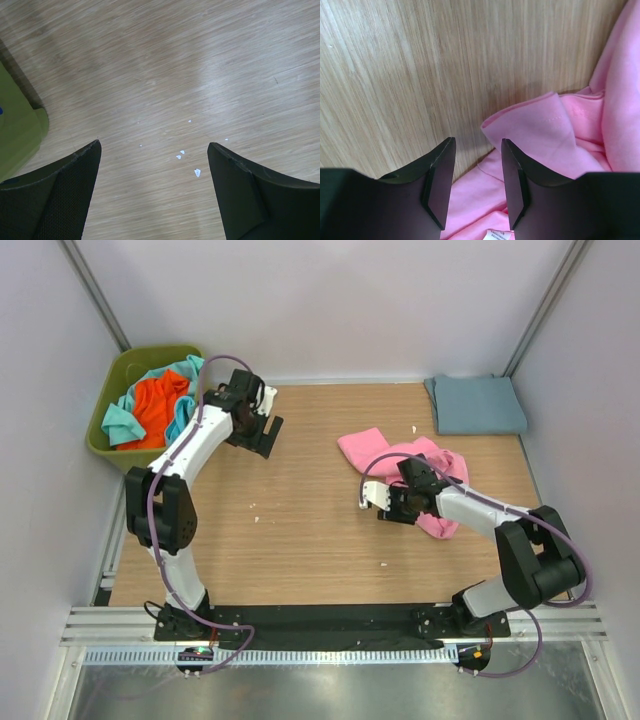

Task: Fold and stack the t-shirts
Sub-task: Flatten the tshirt out

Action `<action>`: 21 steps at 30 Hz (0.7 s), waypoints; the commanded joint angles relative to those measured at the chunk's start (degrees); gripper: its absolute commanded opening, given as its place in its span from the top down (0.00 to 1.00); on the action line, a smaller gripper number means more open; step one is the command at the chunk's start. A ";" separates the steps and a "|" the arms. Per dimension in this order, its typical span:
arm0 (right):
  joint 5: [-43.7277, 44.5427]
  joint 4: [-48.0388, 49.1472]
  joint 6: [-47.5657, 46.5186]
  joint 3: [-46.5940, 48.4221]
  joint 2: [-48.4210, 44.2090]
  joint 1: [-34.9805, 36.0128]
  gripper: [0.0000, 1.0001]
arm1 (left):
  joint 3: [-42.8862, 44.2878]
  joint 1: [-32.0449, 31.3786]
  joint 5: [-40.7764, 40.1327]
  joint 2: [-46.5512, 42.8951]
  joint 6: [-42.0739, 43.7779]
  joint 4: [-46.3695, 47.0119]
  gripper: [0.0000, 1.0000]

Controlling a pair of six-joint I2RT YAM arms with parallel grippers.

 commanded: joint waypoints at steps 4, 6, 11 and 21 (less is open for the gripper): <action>-0.63 3.43 -0.61 2.32 3.35 0.11 0.52 | 0.48 0.01 -1.27 -0.63 0.60 1.23 0.12; -0.63 4.49 -0.69 2.24 3.87 0.11 0.53 | 0.21 0.01 -1.45 -0.72 0.69 1.23 0.12; -0.37 5.72 -0.17 3.37 5.45 0.11 0.57 | 0.73 0.01 -1.63 -0.11 0.69 1.23 0.12; 2.00 3.88 1.85 6.62 4.42 -0.33 0.98 | 3.29 -0.34 -0.05 1.74 -0.01 0.79 0.12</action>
